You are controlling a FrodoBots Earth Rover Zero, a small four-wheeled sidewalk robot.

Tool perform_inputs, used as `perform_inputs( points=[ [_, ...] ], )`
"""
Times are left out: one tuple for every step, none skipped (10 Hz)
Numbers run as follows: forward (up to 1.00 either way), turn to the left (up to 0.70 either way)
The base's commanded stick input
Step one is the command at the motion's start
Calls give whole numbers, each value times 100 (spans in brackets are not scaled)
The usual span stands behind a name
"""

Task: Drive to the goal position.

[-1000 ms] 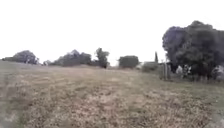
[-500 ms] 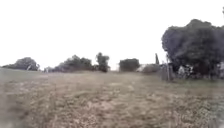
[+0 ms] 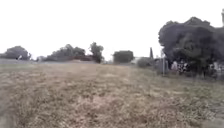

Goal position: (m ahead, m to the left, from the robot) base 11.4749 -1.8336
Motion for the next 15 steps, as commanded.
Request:
perform_inputs(
  points=[
    [68,-23],
    [68,-24],
    [68,-24],
    [68,-24],
    [68,-24],
    [68,-25],
    [68,-24],
    [68,-24],
    [68,-23],
    [68,-18],
    [68,-13],
    [68,-8],
    [68,-8],
    [68,-5],
    [68,-4]
  ],
)
